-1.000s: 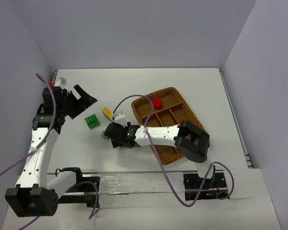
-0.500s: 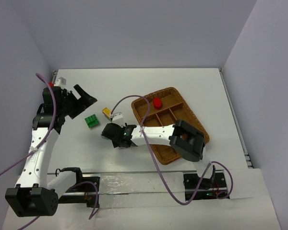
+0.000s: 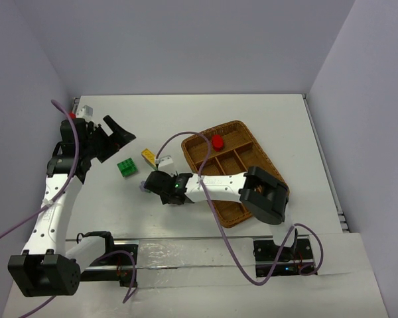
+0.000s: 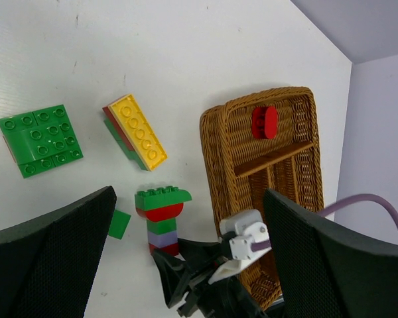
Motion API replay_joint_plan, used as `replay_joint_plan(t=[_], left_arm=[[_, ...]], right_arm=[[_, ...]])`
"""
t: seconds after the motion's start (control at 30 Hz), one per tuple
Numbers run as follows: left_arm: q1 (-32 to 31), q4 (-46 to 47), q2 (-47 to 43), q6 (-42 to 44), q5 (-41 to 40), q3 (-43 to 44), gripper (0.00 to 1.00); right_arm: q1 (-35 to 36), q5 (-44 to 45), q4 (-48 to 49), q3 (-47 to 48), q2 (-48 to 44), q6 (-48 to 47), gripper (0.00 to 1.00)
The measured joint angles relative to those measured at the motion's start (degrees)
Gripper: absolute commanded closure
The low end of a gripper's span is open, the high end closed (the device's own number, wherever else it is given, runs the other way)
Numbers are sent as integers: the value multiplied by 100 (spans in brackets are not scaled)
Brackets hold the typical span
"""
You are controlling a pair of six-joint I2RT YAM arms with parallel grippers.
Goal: Sort the legos into containers by color
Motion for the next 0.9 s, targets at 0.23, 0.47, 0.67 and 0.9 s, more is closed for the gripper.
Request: replay_joint_plan(t=[0.23,0.47,0.67,0.9], left_arm=[[0,114,214,5,304,-178,1],[2,315,611,0,1072,-499,1],[1,820,723,-103,1888,-1054,1],[0,1486,984,-262,2826,-1600,1]], right_arm=[[-2,-128,385,-768,-1117,-624,79],[4,-439,1100,-1250,-2151,-1352,80],[9,-679,1430,-1433,-2348,-1644,82],[9,-987,1660,-1491,-2354,-1783,81]])
